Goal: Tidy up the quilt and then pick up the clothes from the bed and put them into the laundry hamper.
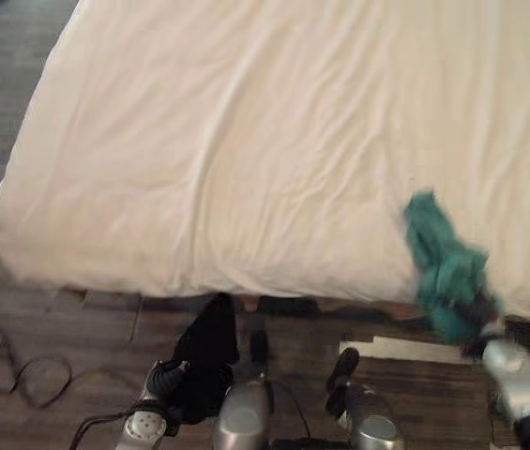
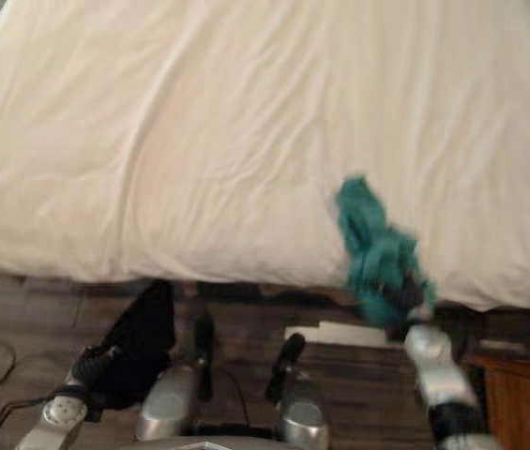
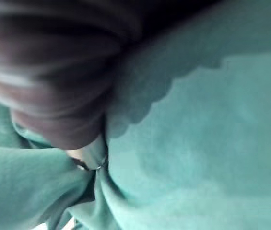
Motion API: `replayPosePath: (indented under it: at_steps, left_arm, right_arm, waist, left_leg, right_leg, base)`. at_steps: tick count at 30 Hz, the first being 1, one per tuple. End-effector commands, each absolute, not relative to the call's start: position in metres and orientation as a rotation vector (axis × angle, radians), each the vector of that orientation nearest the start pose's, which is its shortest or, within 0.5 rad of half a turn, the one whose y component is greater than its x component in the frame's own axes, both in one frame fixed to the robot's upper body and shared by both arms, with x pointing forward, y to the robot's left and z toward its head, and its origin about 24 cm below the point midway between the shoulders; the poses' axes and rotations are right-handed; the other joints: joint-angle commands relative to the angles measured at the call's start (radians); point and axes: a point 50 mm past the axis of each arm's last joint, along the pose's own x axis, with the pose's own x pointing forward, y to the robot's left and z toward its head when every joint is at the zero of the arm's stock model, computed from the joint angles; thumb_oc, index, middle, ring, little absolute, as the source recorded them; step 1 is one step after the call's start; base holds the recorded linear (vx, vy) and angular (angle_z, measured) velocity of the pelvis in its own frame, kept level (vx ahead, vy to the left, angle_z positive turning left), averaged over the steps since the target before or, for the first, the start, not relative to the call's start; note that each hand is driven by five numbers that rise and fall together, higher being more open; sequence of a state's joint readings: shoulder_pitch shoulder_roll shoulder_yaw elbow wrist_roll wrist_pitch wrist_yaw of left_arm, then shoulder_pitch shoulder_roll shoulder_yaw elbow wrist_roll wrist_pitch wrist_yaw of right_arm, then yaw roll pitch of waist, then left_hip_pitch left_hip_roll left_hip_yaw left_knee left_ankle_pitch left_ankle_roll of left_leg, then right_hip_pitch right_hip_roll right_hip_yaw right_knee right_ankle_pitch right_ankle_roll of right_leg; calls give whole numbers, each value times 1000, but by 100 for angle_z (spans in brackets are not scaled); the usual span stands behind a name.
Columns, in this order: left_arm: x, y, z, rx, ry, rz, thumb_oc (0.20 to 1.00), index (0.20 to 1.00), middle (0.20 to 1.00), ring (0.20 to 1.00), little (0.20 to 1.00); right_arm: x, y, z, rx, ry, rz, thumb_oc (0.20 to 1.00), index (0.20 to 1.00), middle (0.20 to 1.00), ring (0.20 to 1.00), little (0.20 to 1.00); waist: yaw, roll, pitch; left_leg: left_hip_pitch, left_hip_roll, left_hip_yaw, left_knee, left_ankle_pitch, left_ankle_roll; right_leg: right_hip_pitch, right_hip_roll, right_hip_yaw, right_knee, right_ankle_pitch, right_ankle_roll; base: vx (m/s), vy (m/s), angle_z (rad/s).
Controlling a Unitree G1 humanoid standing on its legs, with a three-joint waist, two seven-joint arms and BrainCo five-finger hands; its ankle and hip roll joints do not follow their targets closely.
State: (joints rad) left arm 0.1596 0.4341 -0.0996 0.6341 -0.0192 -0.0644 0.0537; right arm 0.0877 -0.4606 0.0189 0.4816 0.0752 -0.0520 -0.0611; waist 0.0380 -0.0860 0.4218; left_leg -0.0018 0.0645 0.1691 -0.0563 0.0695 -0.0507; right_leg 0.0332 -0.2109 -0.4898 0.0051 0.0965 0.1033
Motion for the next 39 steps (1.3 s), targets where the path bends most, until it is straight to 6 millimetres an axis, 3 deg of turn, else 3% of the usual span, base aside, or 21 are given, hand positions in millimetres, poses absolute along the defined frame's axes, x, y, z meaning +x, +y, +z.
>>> replayPosePath:
  at_steps: [1,2,5,8,9,12,14,16,17,18,20,22,23,25,28,29,31,32,33,34,39]
  left_arm:
    - [124,293,-90,467,781,97,200,200,200,200,200]
    - [118,292,-91,448,792,98,200,200,200,200,200]
    - [117,288,-100,432,828,117,200,200,200,200,200]
    - [126,278,-111,386,856,161,200,200,200,200,200]
    - [126,278,-111,386,856,161,200,200,200,200,200]
    - [129,271,-115,320,845,215,200,200,200,200,200]
    - [126,268,-118,264,847,282,200,200,200,200,200]
    - [126,265,-118,249,839,283,200,200,200,200,200]
    - [134,264,-113,234,797,291,200,200,200,200,200]
    - [134,264,-113,234,797,291,200,200,200,200,200]
    - [132,275,-108,200,772,373,200,200,200,200,200]
    - [130,279,-107,196,773,399,200,200,200,200,200]
    - [131,286,-105,189,770,447,200,200,200,200,200]
    - [133,286,-105,165,770,464,200,200,200,200,200]
    - [132,281,-108,156,798,438,200,200,200,200,200]
    - [128,282,-109,152,796,441,200,200,200,200,200]
    - [128,283,-107,159,791,435,200,200,200,200,200]
    - [133,288,-101,189,761,417,200,200,200,200,200]
    - [133,288,-101,190,761,417,200,200,200,200,200]
    - [150,279,-91,201,684,364,200,200,200,200,200]
    - [153,271,-85,228,649,312,200,200,200,200,200]
  right_arm:
    - [150,-273,-85,-386,711,-88,200,200,200,200,200]
    - [131,-260,-102,-345,797,-52,200,200,200,200,200]
    - [124,-238,-125,-338,902,19,200,200,200,200,200]
    - [133,-212,-137,-441,947,119,200,200,200,200,200]
    - [134,-212,-137,-441,946,119,200,200,200,200,200]
    - [166,-194,-126,-460,836,157,200,200,200,200,200]
    - [198,-184,-109,-532,714,203,200,200,200,200,200]
    - [205,-187,-103,-568,679,204,200,200,200,200,200]
    - [222,-199,-87,-619,600,157,200,200,200,200,200]
    - [222,-199,-87,-619,600,157,200,200,200,200,200]
    - [232,-201,-75,-604,543,113,200,200,200,200,200]
    - [231,-202,-73,-571,540,95,200,200,200,200,200]
    - [231,-207,-70,-487,527,32,200,200,200,200,200]
    - [231,-209,-67,-431,517,-3,200,200,200,200,200]
    - [225,-217,-66,-407,513,-52,200,200,200,200,200]
    - [219,-220,-68,-403,525,-57,200,200,200,200,200]
    - [216,-219,-70,-395,533,-67,200,200,200,200,200]
    - [212,-221,-71,-383,527,-83,200,200,200,200,200]
    - [211,-220,-71,-382,527,-83,200,200,200,200,200]
    - [213,-228,-69,-361,517,-133,200,200,200,200,200]
    - [212,-236,-70,-287,529,-228,200,200,200,200,200]
  waist:
    - [-26,-20,-112]
    - [-37,-24,-133]
    - [-44,-17,-139]
    - [-36,11,-168]
    - [-38,11,-167]
    - [7,29,-188]
    - [89,65,-193]
    - [107,81,-192]
    - [128,93,-175]
    - [126,94,-175]
    - [150,73,-169]
    - [147,67,-173]
    - [148,53,-187]
    - [143,48,-210]
    - [150,53,-225]
    - [173,51,-225]
    - [183,36,-213]
    - [193,12,-191]
    - [195,11,-193]
    - [156,3,-175]
    - [161,32,-187]
  left_leg:
    - [-16,34,47,5,-66,-12]
    - [19,31,51,-4,-69,-5]
    - [33,25,35,-14,-62,0]
    - [16,3,-41,-8,-48,12]
    - [17,4,-43,-7,-48,12]
    - [4,-17,-93,-9,-33,9]
    - [-41,-33,-133,2,-16,-4]
    - [-78,-36,-142,23,-5,-25]
    - [-121,2,-15,80,-11,-34]
    - [-123,3,-17,85,-14,-34]
    - [-99,101,122,202,-92,-27]
    - [-89,126,122,237,-112,-29]
    - [-42,199,167,264,-119,-35]
    - [2,227,181,240,-117,-53]
    - [12,186,131,162,-116,-50]
    - [13,143,73,126,-136,-37]
    - [7,115,36,129,-144,-25]
    - [-25,83,-45,133,-149,-8]
    - [-29,86,-45,136,-151,-10]
    - [-48,18,-123,126,-127,6]
    - [-25,-4,-163,68,-107,17]
  right_leg:
    - [-67,-66,42,60,-68,92]
    - [-70,-64,73,106,-76,93]
    - [-73,-42,145,156,-79,98]
    - [-63,116,343,143,-176,56]
    - [-60,117,341,140,-176,56]
    - [9,121,297,37,-181,24]
    - [41,101,220,-38,-165,28]
    - [47,91,167,-54,-161,25]
    - [53,54,51,-61,-163,20]
    - [54,54,49,-61,-163,20]
    - [76,10,-80,-36,-169,9]
    - [81,0,-128,-19,-175,3]
    - [85,-34,-213,13,-174,-5]
    - [95,-55,-281,32,-169,-2]
    - [91,-88,-330,82,-156,16]
    - [84,-144,-347,163,-129,46]
    - [86,-163,-331,194,-132,58]
    - [59,-105,-199,196,-179,62]
    - [55,-103,-197,199,-184,59]
    - [-29,17,60,152,-214,60]
    - [-12,20,57,133,-188,40]
  base:
    - [10,117,-19]
    - [4,89,-14]
    - [-39,53,-30]
    - [-15,4,15]
    - [15,-12,68]
    - [49,-58,102]
    - [-44,-1,52]
    - [-168,36,65]
    - [-262,62,169]
    - [-273,58,206]
    - [-290,49,235]
    - [-329,161,196]
    - [-314,208,207]
    - [-239,337,227]
    - [-71,317,233]
    - [-16,450,199]
    - [-4,198,165]
    - [-14,-10,129]
    - [-21,110,191]
    - [-11,117,173]
    - [36,19,96]
